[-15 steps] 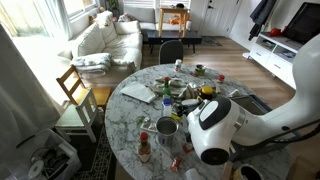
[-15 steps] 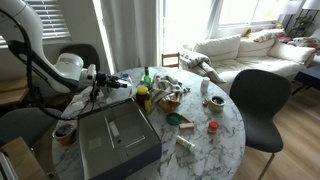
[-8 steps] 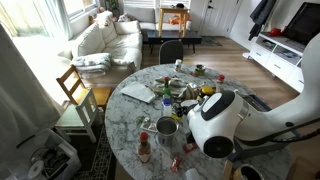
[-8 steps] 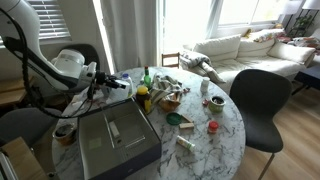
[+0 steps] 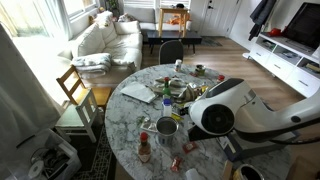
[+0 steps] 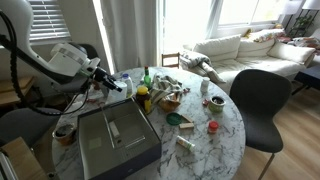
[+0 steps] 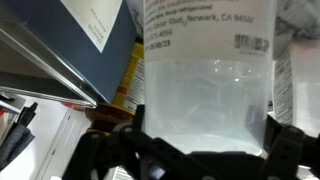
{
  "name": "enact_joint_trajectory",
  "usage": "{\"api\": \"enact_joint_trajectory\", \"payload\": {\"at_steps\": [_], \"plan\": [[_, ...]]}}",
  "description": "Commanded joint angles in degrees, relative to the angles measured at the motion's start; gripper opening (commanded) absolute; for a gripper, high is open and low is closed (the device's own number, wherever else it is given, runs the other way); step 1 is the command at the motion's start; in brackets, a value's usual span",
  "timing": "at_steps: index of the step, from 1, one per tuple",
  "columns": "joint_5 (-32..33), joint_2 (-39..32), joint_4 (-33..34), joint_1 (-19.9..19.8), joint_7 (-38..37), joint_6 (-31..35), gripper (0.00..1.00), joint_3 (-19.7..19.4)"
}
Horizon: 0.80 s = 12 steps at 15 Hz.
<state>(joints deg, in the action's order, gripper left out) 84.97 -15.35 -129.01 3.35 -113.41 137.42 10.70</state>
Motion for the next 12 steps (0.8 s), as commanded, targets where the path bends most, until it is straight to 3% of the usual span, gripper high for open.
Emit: {"api": "enact_joint_trajectory", "payload": {"at_steps": [1, 7, 12], "plan": [[-9.7, 1.9, -2.2, -0.7, 7.0, 5.4, 1.0, -1.2], [-21.7, 6.1, -3.9, 0.5, 16.6, 4.8, 1.0, -2.7], [-26.4, 11.0, -5.0, 1.2, 22.3, 6.1, 1.0, -3.1]]}}
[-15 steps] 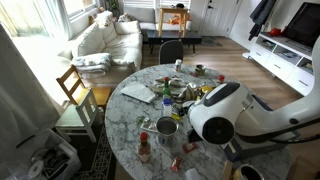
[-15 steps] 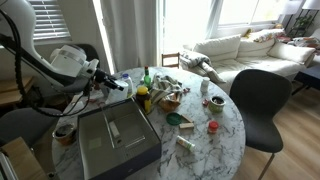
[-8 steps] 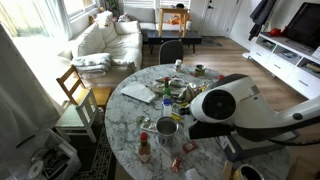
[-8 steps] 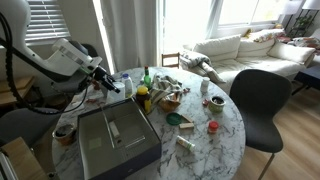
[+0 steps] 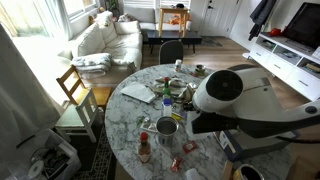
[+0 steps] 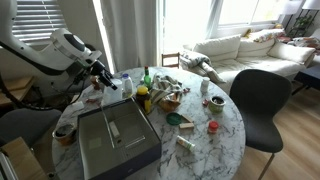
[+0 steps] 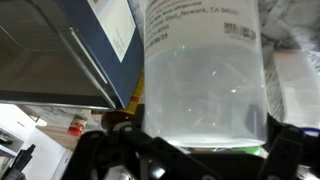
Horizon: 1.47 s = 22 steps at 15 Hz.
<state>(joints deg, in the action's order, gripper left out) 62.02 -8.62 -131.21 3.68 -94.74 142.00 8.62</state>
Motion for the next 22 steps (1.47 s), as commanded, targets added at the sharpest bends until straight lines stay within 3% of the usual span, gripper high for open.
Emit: {"api": "enact_joint_trajectory", "payload": {"at_steps": [1, 5, 6, 8, 10, 16, 18, 22], "plan": [[-4.0, 4.2, -3.0, 0.5, 4.2, 4.1, 1.0, -1.3], [-7.2, 2.2, -3.6, -1.0, 6.9, 12.5, 1.0, -0.9], [-7.2, 1.9, -3.5, -0.7, 7.1, 11.3, 1.0, -0.9], [-2.8, 2.5, -2.6, 0.4, 2.8, 6.0, 1.0, -1.2], [1.6, 3.2, -1.0, 2.1, 0.1, -3.6, 1.0, -0.7], [13.8, -3.6, 3.9, 8.0, -14.1, -24.3, 1.0, 0.3], [14.1, -5.7, 4.6, 9.0, -16.2, -27.0, 1.0, 1.1], [15.4, -9.4, 5.3, 9.0, -18.8, -22.2, 1.0, 1.6]]}}
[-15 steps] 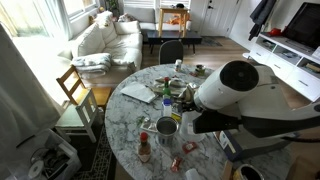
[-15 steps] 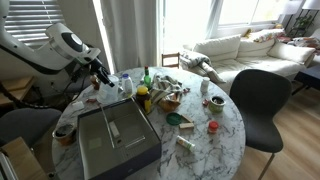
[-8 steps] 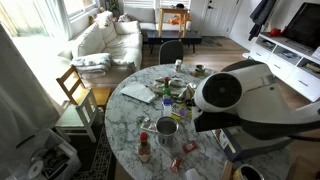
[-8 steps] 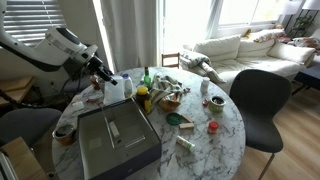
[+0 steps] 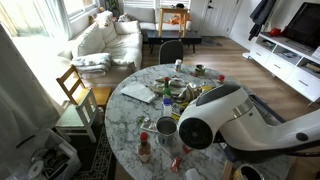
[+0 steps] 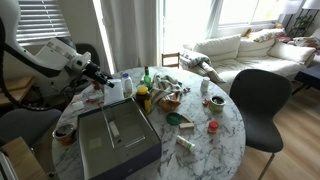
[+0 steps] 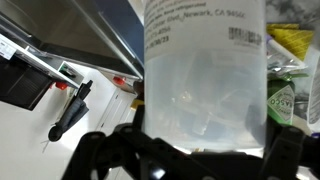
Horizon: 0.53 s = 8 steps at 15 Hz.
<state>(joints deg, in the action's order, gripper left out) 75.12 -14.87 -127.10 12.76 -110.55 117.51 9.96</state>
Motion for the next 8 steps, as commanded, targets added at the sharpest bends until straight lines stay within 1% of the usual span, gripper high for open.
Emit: {"api": "enact_joint_trajectory", "payload": {"at_steps": [1, 5, 8], "plan": [[2.2, -4.0, 1.5, -0.1, -3.0, 2.5, 1.0, 0.3], [3.2, -6.4, 3.2, 0.4, -1.2, 3.4, 1.0, 0.8], [4.8, -7.4, 4.8, 0.8, -1.6, 4.1, 1.0, 1.1]]}}
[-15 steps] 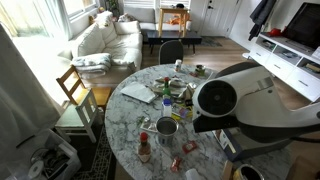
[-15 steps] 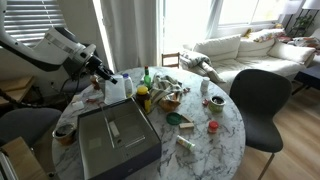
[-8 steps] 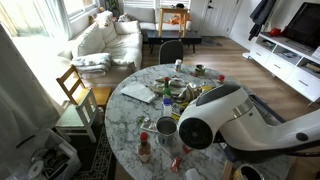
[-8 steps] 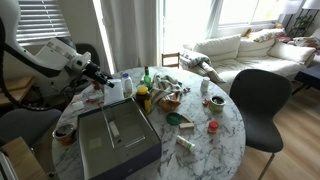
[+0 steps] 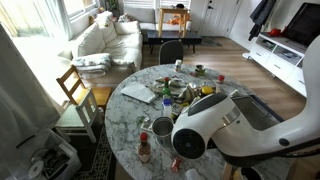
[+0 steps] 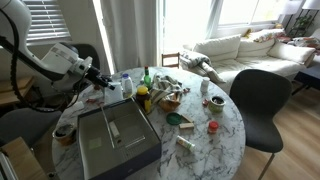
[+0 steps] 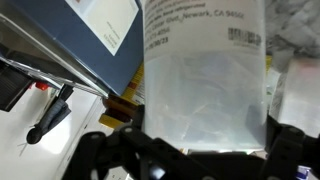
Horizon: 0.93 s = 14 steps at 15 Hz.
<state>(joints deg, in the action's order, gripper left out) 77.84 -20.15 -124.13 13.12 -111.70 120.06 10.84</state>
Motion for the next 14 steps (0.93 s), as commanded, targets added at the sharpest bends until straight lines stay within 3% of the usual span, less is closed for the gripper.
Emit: {"api": "enact_joint_trajectory", "payload": {"at_steps": [1, 8, 14], "plan": [[2.8, -2.2, 2.1, 0.5, -1.0, 2.1, 1.0, 0.4], [5.0, 0.1, -1.2, -0.3, -4.4, 0.2, 1.0, -1.1], [16.5, -1.7, -1.9, 0.1, -24.7, -8.5, 1.0, -2.1]]}}
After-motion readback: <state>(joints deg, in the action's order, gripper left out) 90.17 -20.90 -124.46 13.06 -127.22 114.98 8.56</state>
